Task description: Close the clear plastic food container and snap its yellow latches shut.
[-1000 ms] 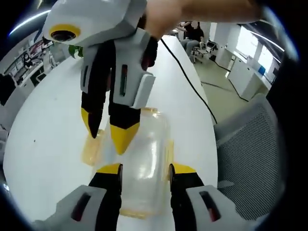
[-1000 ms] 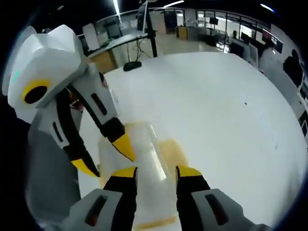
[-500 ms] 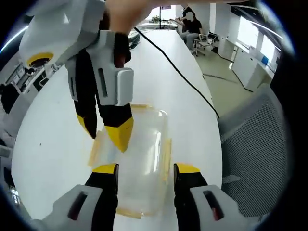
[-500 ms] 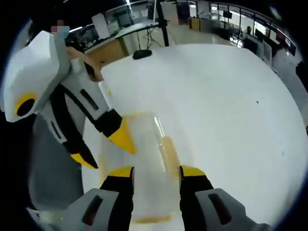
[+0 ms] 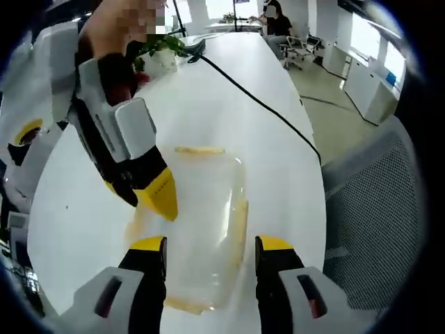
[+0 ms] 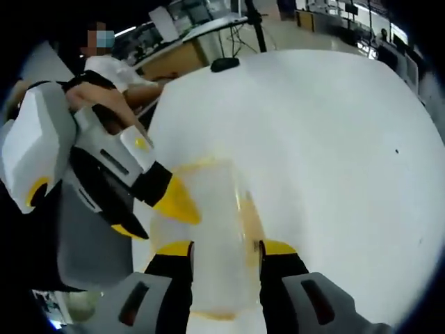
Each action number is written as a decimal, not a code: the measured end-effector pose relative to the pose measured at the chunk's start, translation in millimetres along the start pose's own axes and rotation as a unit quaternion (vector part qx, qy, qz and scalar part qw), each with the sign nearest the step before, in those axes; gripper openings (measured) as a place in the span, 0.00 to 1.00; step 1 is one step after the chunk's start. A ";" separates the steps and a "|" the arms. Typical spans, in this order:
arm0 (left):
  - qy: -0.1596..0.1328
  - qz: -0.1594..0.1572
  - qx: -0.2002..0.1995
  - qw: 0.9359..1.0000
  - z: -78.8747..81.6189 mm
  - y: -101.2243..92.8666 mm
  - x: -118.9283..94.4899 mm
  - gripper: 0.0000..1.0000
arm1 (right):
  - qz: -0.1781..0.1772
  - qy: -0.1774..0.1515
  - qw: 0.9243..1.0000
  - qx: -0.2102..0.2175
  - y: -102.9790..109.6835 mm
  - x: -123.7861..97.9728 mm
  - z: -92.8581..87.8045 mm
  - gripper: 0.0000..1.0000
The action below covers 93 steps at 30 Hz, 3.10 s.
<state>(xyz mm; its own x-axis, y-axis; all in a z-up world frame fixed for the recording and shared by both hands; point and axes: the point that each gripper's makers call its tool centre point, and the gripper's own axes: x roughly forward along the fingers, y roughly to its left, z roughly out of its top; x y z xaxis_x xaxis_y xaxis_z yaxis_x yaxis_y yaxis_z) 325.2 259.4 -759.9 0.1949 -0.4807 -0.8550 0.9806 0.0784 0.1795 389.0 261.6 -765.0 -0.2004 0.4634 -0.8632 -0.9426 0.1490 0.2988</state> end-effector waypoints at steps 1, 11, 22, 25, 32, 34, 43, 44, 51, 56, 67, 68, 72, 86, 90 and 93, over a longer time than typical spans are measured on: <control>-0.001 0.004 0.000 1.000 1.5 0.8 0.3 0.51 | 0.001 0.002 1.000 0.000 -1.1 0.4 0.4 0.36; 0.013 0.030 0.020 0.999 3.7 0.7 12.9 0.51 | 0.022 0.020 1.000 -0.002 0.7 10.9 -1.0 0.38; 0.006 0.042 0.017 0.999 2.2 2.7 14.0 0.50 | 0.037 0.046 0.998 -0.005 1.4 14.7 0.0 0.37; 0.007 0.042 0.016 0.999 1.3 3.3 14.4 0.49 | 0.039 0.050 0.998 -0.009 1.9 14.2 -0.2 0.37; 0.001 0.044 0.015 0.999 1.1 3.8 14.8 0.48 | 0.039 0.062 0.997 -0.009 1.4 15.3 -0.6 0.35; 0.004 0.044 0.014 0.999 1.6 3.8 15.1 0.48 | 0.039 0.064 0.997 -0.009 1.0 15.3 -1.4 0.35; 0.009 0.047 0.019 0.999 5.7 3.9 19.4 0.46 | 0.041 0.073 0.996 -0.016 -0.8 15.4 -3.8 0.32; 0.008 0.047 0.019 0.999 6.2 3.4 19.7 0.46 | 0.041 0.074 0.996 -0.015 -1.0 15.4 -4.3 0.32; 0.006 0.044 0.018 0.999 5.8 2.3 20.0 0.46 | 0.042 0.084 0.996 -0.010 2.8 20.6 -11.4 0.29; 0.007 0.045 0.017 0.999 4.5 2.3 19.2 0.46 | 0.044 0.101 0.994 -0.013 4.2 15.2 -2.4 0.30; 0.008 0.047 0.016 0.999 3.3 4.0 17.6 0.47 | 0.036 0.082 0.996 -0.008 1.0 14.6 -3.5 0.33; 0.008 0.047 0.016 0.999 3.3 4.1 17.2 0.47 | 0.038 0.083 0.996 -0.006 0.1 14.7 -3.4 0.33; 0.005 0.049 0.018 0.999 3.0 4.2 16.7 0.47 | 0.033 0.081 0.996 -0.002 -4.2 14.6 -3.1 0.33; -0.001 0.036 0.024 0.999 3.3 5.6 13.4 0.48 | 0.002 0.074 0.997 -0.023 5.0 11.4 -1.2 0.33; -0.010 0.017 0.007 1.000 1.0 2.7 10.0 0.60 | -0.018 0.087 0.995 -0.047 6.8 9.9 -7.8 0.44; -0.028 0.009 0.013 0.999 4.3 -1.0 5.0 0.69 | -0.017 0.078 0.996 -0.033 15.3 7.5 -9.4 0.48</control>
<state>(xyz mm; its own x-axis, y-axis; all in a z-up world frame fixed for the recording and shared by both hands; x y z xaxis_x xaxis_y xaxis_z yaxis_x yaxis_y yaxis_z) 325.1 253.2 -762.3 0.2102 -0.5282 -0.8227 0.9760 0.0647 0.2078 370.5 259.1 -770.7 -0.2032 0.3164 -0.9266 -0.9639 0.1017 0.2461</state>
